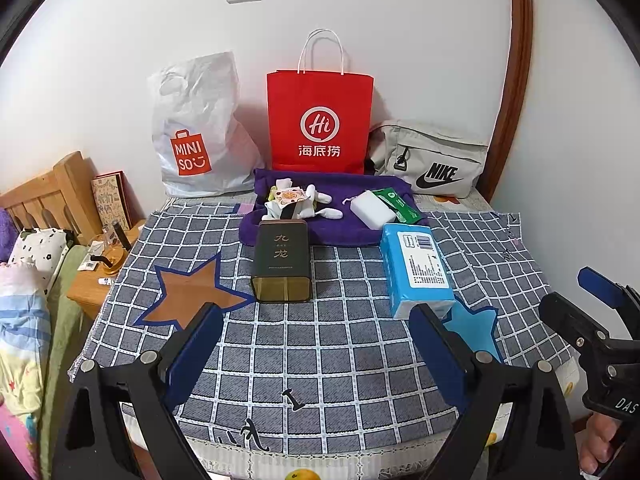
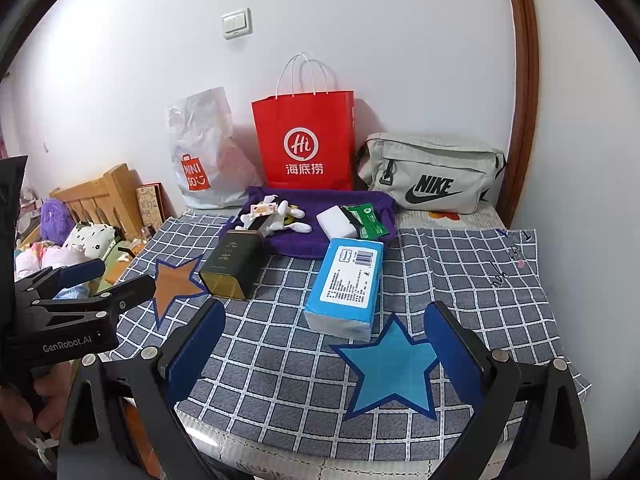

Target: Organize soft objects

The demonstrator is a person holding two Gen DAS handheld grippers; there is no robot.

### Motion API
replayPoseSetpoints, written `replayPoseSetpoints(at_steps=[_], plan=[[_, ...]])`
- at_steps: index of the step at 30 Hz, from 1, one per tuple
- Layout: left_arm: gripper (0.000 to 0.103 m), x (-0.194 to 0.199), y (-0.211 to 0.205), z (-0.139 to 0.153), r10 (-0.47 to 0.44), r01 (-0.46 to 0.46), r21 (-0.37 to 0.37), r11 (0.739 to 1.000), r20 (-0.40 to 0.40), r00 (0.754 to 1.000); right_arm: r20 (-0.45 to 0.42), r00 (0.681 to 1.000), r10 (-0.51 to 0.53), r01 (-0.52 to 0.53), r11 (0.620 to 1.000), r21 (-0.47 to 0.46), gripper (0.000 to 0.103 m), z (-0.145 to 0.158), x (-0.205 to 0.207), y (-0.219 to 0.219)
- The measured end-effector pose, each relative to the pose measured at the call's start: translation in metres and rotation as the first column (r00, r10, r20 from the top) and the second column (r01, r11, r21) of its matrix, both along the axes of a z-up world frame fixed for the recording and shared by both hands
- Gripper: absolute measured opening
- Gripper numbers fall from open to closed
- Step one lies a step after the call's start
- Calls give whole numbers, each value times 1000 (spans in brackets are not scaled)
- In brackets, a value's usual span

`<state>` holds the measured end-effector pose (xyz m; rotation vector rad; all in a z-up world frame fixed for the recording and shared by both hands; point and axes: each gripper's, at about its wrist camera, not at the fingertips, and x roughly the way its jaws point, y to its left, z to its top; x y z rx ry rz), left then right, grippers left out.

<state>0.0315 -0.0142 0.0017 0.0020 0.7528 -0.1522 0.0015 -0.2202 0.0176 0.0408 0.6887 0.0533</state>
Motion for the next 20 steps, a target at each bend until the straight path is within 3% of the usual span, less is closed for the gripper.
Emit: replayPoseSetpoints(at_steps=[20], plan=[[94, 2, 0, -1, -14, 14, -3, 1000, 5, 1000, -8, 1000, -1, 1, 1000, 6, 98, -1, -4, -1]])
